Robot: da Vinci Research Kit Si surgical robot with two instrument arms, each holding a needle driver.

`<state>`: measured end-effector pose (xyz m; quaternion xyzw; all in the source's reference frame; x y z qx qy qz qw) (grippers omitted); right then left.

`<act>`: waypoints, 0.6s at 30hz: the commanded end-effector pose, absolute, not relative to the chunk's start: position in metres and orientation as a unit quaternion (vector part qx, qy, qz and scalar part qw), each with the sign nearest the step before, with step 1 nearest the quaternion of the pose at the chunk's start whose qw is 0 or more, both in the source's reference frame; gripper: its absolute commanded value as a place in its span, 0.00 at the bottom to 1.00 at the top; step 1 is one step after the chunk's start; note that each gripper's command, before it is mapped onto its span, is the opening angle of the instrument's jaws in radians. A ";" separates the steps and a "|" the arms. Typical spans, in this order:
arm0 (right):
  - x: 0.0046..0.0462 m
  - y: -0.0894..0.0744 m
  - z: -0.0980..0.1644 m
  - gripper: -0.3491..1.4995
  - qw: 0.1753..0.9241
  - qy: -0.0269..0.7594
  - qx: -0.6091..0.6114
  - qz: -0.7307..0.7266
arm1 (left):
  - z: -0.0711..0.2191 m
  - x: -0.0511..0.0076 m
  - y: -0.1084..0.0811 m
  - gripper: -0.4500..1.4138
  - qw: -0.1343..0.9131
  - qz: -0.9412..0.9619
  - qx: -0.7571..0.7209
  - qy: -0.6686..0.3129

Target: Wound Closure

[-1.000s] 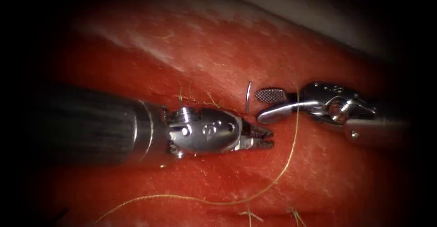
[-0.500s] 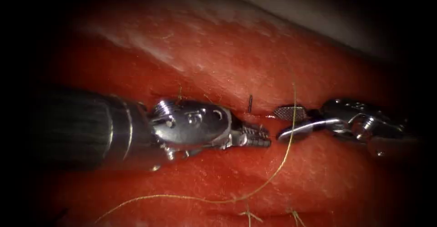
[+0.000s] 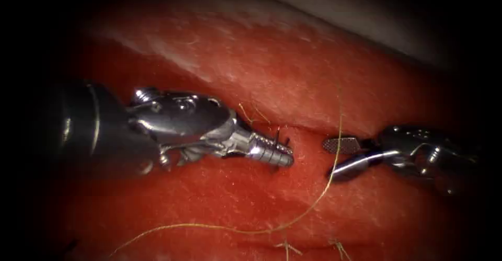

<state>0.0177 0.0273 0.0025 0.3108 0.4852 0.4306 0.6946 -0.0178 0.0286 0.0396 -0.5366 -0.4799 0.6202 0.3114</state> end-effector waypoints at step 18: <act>0.0149 0.032 -0.001 0.88 0.726 0.487 0.183 0.450 | 0.036 -0.0154 0.034 0.05 0.130 0.758 -0.621 -0.152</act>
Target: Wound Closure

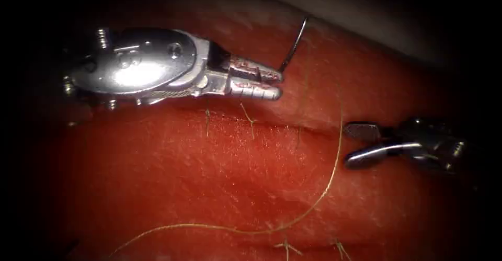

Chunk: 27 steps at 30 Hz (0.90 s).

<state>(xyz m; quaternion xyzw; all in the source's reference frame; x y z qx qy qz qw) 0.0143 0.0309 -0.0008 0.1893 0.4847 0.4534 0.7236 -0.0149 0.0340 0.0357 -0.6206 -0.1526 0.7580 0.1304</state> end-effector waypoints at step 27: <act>0.0226 0.027 0.004 0.77 0.714 0.492 0.170 0.468 | 0.031 -0.0099 0.038 0.05 0.143 0.755 -0.635 -0.073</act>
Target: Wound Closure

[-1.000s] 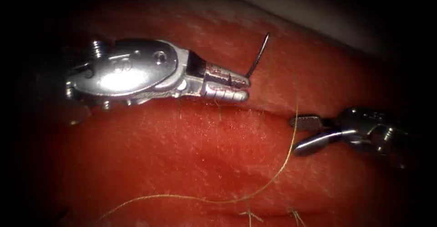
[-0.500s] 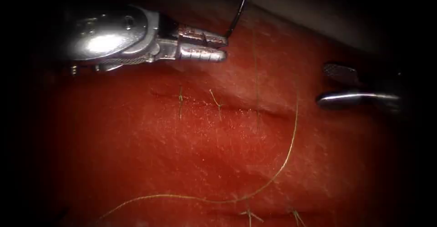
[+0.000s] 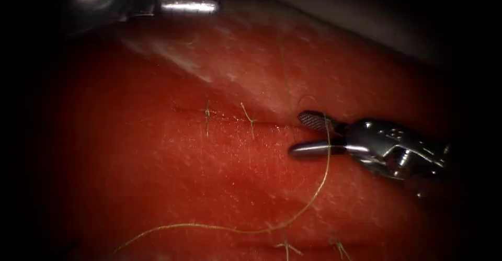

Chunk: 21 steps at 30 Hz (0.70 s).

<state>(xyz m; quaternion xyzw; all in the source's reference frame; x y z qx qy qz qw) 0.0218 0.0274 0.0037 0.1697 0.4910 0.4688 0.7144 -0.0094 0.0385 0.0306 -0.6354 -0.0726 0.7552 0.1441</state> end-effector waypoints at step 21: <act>0.0242 0.026 0.004 0.00 0.719 0.487 0.193 0.457 | 0.031 -0.0096 0.038 0.05 0.149 0.758 -0.632 -0.069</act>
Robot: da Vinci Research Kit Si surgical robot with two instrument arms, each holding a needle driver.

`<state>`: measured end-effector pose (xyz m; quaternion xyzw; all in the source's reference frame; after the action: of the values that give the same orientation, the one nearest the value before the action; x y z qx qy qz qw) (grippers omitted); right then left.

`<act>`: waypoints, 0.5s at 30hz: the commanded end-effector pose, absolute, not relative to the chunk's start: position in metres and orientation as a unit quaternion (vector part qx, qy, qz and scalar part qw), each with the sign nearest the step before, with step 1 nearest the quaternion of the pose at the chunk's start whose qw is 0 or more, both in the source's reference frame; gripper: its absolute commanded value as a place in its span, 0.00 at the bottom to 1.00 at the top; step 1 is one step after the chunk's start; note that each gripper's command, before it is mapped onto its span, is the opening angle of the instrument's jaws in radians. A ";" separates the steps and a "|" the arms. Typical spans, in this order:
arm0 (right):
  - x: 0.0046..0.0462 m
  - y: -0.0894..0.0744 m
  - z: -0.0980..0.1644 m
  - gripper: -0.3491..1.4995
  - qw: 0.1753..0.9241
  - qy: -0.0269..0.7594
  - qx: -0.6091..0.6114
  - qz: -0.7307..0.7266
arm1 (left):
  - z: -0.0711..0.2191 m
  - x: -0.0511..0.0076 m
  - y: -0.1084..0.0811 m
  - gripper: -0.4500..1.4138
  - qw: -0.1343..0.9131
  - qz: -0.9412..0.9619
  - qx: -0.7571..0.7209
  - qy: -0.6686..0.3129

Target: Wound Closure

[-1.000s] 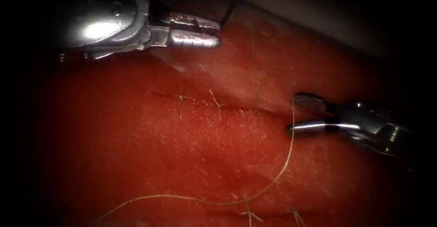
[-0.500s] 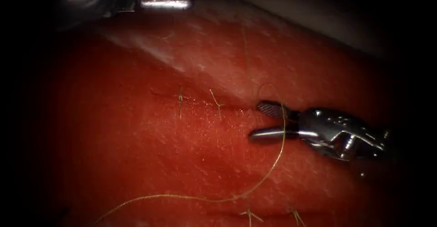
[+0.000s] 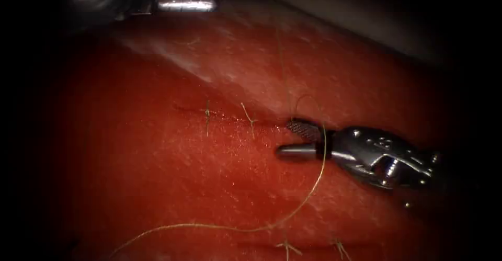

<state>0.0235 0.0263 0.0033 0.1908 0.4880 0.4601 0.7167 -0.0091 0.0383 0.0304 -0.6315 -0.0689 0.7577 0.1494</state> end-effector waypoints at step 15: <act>0.0269 0.020 -0.006 0.00 0.725 0.466 0.248 0.442 | 0.034 -0.0085 0.036 0.05 0.131 0.760 -0.631 -0.083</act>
<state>0.0258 0.0206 -0.0056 0.2466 0.4653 0.4440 0.7250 -0.0080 0.0355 0.0333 -0.6293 -0.0845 0.7614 0.1308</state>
